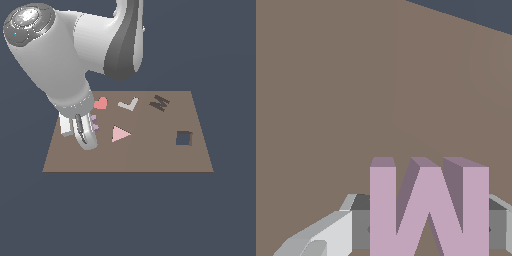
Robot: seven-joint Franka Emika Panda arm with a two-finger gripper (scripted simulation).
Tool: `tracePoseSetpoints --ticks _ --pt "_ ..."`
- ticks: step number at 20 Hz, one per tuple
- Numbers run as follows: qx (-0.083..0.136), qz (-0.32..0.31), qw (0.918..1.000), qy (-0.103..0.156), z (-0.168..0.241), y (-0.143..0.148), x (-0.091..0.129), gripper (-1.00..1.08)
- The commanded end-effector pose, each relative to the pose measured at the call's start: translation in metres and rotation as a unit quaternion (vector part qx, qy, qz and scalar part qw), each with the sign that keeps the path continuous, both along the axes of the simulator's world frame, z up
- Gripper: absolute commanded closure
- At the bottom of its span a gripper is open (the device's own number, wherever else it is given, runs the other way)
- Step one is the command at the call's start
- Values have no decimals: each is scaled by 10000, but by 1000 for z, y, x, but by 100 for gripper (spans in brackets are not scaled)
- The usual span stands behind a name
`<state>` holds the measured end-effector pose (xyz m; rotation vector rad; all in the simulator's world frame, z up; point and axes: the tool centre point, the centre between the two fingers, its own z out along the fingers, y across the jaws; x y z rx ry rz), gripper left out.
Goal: Insert a designated object into the corresponding slot on a board.
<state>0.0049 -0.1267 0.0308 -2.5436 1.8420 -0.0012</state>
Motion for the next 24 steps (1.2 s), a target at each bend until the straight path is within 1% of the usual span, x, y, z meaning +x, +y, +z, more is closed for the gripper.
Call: tracePoseSetpoints --ticks 1,8,13,19,22,24 --pt "0 1 10000 1 0 0 0 108" --pt "-1 21 10000 8 2 0 0 108" --pt "-1 252 9997 8 3 5 5 108" --pt "-3 866 9962 7 3 19 16 108" --pt "-4 1310 9914 6 4 30 22 108" --pt "-4 1655 9862 6 4 40 27 108"
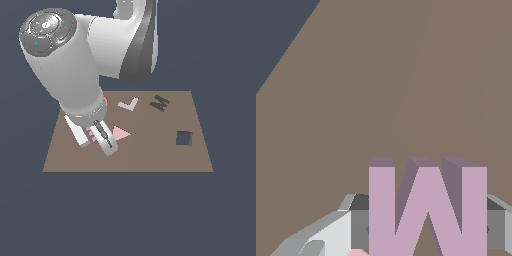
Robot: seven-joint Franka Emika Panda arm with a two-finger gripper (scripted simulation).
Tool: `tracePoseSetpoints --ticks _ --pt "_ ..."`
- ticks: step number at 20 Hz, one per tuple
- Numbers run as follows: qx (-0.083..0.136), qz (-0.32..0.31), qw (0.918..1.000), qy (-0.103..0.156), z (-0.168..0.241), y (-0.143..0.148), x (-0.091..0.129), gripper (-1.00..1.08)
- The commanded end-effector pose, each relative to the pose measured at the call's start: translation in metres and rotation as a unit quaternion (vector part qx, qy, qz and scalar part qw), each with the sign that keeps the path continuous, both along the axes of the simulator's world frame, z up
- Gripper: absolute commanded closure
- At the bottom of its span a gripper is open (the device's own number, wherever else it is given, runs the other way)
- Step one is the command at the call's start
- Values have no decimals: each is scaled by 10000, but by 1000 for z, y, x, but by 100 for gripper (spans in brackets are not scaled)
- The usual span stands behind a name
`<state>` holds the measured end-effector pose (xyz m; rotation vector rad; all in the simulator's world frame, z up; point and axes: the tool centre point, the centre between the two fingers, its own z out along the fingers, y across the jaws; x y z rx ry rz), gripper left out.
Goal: Insert a designated object into the corresponding slot on a board.
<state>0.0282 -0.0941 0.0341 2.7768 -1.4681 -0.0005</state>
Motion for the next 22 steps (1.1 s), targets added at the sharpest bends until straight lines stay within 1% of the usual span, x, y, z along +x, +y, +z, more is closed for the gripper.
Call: tracePoseSetpoints --ticks 1,4,6,9,12,15,17,20,22 --pt "0 447 9990 -3 1 12 6 108" --pt "-1 1074 9942 -4 1 29 12 108" --pt "-1 1539 9881 -5 2 43 15 108" --pt "-2 2261 9741 -6 2 64 17 108" --pt "-2 2969 9549 -6 3 86 16 108" --pt "-2 3666 9304 -7 3 108 12 108" --pt "-3 4124 9110 -7 4 122 7 108" --pt "-3 4805 8770 -7 4 142 -3 108" --pt "-3 5254 8508 -7 4 155 -12 108"
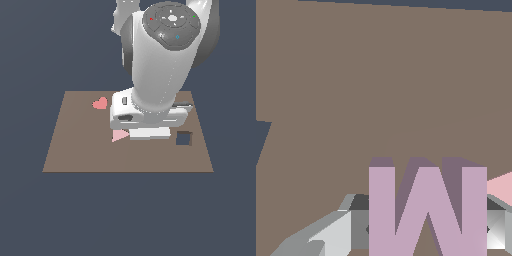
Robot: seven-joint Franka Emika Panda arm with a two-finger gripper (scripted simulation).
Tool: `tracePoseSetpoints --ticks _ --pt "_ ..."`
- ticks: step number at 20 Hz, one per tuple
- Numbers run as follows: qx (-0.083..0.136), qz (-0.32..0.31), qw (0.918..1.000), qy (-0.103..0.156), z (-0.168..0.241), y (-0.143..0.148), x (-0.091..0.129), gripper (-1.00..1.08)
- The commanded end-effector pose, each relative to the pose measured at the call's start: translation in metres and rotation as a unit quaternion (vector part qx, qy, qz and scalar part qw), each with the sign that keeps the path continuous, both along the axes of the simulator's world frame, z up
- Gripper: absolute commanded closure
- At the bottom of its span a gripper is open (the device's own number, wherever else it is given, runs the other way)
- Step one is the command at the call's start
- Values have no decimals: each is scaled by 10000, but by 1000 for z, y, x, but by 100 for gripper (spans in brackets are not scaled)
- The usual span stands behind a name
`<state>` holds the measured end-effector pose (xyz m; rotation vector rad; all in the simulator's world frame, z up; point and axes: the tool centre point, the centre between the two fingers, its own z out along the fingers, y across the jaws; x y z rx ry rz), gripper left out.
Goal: Insert a designated object into the corresponding slot on a board.
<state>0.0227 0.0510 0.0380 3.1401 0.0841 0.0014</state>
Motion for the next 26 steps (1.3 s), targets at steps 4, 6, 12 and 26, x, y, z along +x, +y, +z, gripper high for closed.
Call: tracePoseSetpoints --ticks 4,6,12,26 --pt "-2 1457 9893 -3 1 33 -28 108" --pt "-2 1937 9811 -2 1 42 -40 108" --pt "-4 3097 9508 0 2 58 -72 108" --pt "-5 4436 8962 5 3 66 -115 108"
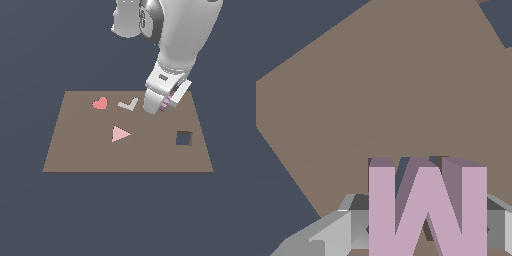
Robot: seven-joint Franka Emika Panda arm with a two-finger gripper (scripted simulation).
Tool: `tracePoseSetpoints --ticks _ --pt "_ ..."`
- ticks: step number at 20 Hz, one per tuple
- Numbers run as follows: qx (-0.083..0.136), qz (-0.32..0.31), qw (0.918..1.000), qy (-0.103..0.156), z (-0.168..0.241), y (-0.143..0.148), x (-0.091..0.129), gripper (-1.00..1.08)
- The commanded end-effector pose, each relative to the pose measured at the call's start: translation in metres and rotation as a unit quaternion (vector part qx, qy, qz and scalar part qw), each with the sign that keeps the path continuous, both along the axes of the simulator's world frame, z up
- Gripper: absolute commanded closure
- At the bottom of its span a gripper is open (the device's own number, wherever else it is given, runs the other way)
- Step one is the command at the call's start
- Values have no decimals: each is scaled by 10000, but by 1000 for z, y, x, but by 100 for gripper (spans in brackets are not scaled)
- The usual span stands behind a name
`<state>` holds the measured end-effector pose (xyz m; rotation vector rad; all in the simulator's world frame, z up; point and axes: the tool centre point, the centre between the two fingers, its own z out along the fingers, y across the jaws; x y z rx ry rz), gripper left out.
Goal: Insert a designated object into the corresponding slot on a board.
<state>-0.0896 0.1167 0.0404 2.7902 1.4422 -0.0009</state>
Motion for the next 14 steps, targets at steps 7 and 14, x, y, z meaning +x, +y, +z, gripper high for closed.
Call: tracePoseSetpoints --ticks 7,14 --pt "-1 174 9998 -3 0 -1 -5 108" --pt "0 148 9999 -1 -3 -1 -4 108"
